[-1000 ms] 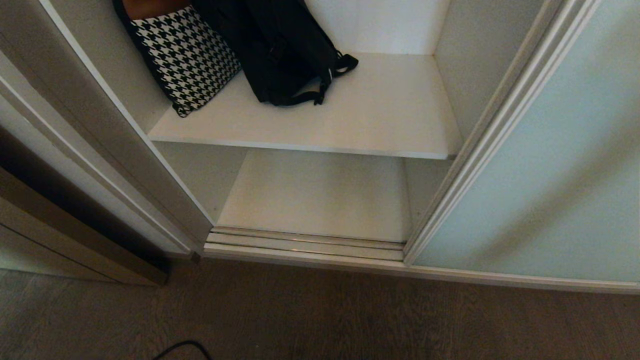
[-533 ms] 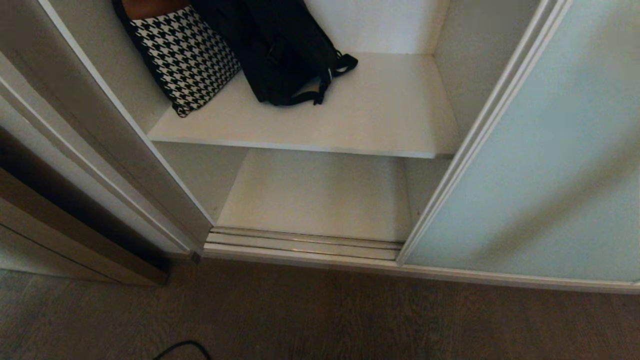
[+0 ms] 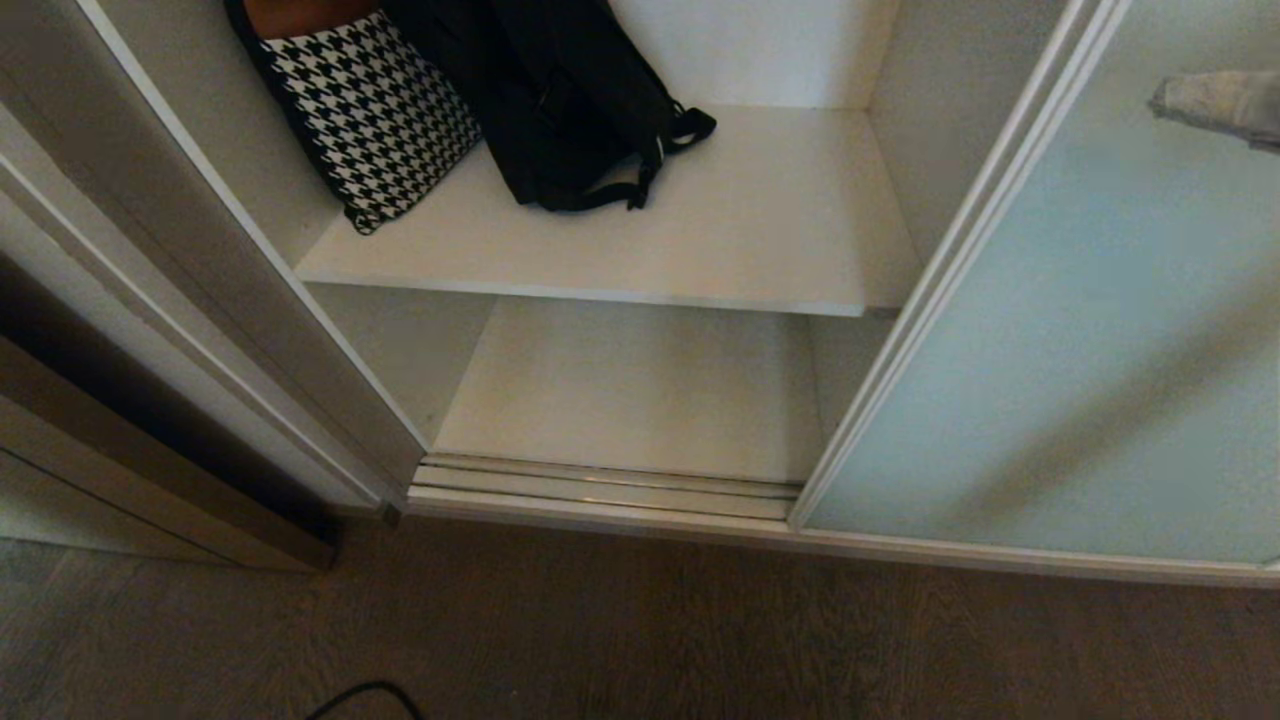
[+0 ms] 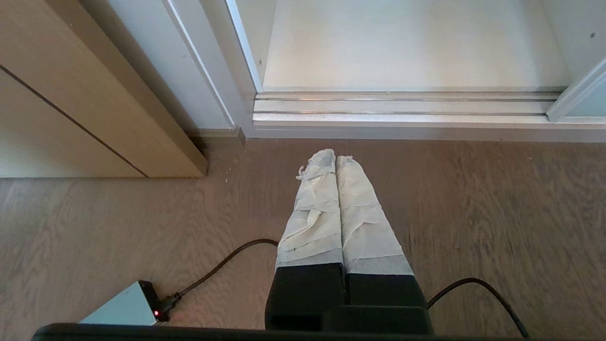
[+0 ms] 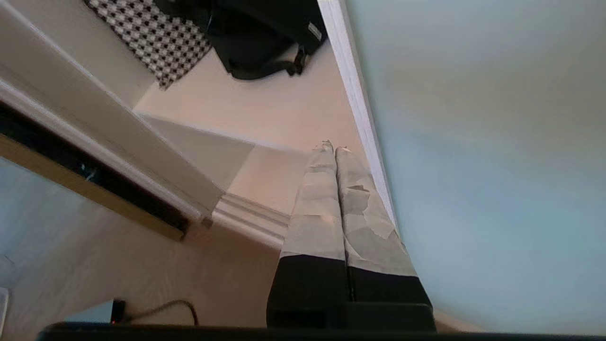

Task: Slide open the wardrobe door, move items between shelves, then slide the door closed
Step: Close the door

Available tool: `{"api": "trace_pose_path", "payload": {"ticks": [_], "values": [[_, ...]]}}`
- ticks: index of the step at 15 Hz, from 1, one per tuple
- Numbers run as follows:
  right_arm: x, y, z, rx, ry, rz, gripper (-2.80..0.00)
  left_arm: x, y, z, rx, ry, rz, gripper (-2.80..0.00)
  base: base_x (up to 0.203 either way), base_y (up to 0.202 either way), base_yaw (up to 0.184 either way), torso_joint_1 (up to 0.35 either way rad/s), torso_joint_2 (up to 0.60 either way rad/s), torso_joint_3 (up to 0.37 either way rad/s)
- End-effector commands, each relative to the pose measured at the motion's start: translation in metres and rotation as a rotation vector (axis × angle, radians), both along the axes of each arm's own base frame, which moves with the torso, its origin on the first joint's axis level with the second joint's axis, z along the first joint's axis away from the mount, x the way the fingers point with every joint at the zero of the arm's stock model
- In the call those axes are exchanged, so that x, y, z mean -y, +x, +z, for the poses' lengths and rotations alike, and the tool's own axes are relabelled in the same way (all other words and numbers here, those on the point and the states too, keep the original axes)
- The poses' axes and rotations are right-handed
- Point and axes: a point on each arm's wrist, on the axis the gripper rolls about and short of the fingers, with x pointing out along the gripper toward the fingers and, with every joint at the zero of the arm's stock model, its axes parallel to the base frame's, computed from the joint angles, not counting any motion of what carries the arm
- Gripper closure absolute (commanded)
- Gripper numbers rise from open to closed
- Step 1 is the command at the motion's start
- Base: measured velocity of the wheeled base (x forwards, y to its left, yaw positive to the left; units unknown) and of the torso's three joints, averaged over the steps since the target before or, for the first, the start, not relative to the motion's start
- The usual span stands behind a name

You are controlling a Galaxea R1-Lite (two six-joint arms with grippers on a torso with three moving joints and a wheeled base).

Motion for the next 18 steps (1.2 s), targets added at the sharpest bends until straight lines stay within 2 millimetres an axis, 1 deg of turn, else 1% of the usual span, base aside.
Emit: {"api": "trace_pose_path", "payload": {"ticks": [1, 3, 5, 8, 12, 16, 18], "values": [[-0.008, 0.018, -0.005, -0.015, 0.004, -0.014, 0.0, 0.0, 0.0, 0.0, -0.001, 0.001, 0.001, 0.0, 0.0, 0.0, 0.0, 0.0, 0.0, 0.0], [-0.009, 0.025, -0.006, -0.018, 0.016, -0.07, 0.0, 0.0, 0.0, 0.001, 0.001, 0.001, 0.001, 0.0, 0.0, 0.0, 0.0, 0.0, 0.0, 0.0], [-0.009, 0.027, -0.006, -0.016, 0.017, -0.082, 0.0, 0.0, 0.0, 0.0, -0.001, 0.001, 0.001, 0.0, 0.0, 0.0, 0.0, 0.0, 0.0, 0.0], [-0.007, 0.038, -0.003, -0.006, 0.024, -0.109, 0.0, 0.0, 0.0, 0.0, -0.001, 0.001, 0.001, 0.0, 0.0, 0.0, 0.0, 0.0, 0.0, 0.0], [-0.012, 0.054, -0.011, -0.046, 0.022, -0.114, 0.0, 0.0, 0.0, 0.0, 0.0, 0.001, 0.001, 0.0, 0.0, 0.0, 0.0, 0.0, 0.0, 0.0], [-0.015, 0.061, -0.013, -0.055, 0.02, -0.112, 0.0, 0.0, 0.0, 0.0, 0.0, 0.001, -0.001, 0.0, 0.0, 0.0, 0.0, 0.0, 0.0, 0.0], [-0.018, 0.069, -0.015, -0.066, 0.015, -0.112, 0.0, 0.0, 0.0, 0.0, -0.001, 0.001, 0.0, 0.0, 0.0, 0.0, 0.0, 0.0, 0.0, 0.0]]}}
